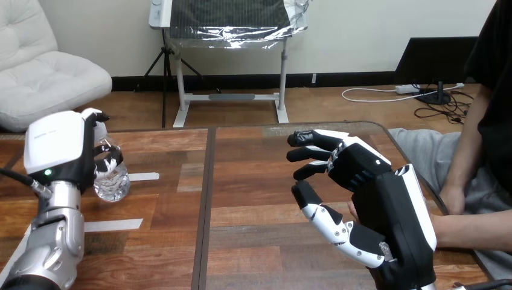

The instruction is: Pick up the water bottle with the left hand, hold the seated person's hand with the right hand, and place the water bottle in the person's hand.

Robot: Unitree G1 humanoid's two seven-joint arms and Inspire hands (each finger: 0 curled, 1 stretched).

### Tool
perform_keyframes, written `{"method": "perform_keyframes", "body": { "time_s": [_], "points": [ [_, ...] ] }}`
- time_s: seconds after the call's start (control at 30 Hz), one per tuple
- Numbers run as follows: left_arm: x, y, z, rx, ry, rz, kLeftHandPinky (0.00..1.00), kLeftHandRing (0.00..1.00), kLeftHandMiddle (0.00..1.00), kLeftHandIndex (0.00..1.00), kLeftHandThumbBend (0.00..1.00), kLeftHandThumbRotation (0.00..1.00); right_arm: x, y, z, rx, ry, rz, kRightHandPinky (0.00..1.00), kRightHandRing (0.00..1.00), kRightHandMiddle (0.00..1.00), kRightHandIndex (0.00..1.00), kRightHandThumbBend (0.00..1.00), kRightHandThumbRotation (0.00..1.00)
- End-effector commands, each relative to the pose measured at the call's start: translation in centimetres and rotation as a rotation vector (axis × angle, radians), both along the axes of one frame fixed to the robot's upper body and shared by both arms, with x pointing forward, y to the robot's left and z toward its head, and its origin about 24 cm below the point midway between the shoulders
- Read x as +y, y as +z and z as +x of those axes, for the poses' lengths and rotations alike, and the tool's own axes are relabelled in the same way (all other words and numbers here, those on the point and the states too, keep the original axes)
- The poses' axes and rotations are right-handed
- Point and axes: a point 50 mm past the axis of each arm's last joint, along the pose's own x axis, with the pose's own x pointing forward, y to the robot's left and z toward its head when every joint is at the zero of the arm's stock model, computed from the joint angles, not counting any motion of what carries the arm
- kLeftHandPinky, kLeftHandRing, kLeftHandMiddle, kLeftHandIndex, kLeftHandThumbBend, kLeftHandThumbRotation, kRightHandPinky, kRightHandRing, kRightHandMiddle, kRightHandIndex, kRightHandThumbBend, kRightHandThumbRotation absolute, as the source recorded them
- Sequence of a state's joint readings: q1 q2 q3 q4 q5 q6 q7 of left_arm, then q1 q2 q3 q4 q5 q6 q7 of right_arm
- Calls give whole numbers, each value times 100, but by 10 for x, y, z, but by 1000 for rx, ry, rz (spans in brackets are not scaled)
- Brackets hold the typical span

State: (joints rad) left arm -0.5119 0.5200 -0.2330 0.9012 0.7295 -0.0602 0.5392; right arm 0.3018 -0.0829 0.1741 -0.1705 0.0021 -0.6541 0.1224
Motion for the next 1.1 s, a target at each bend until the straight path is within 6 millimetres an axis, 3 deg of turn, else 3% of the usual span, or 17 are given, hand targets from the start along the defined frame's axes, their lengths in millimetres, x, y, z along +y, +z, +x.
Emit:
{"method": "perform_keyframes", "body": {
  "time_s": [0.0,0.53,1.07],
  "points": [
    [-3,3,4,2,-16,-7,54,61,65,67,59,1,0,16,6,-91,3,10,54,66,72,67,44,0],
    [-6,1,3,-1,-11,-18,45,52,58,58,64,0,1,17,6,-91,7,11,54,66,71,66,44,0],
    [-7,2,3,-24,-15,-36,39,48,55,54,66,0,1,17,7,-88,12,22,54,66,72,66,44,0]
  ]
}}
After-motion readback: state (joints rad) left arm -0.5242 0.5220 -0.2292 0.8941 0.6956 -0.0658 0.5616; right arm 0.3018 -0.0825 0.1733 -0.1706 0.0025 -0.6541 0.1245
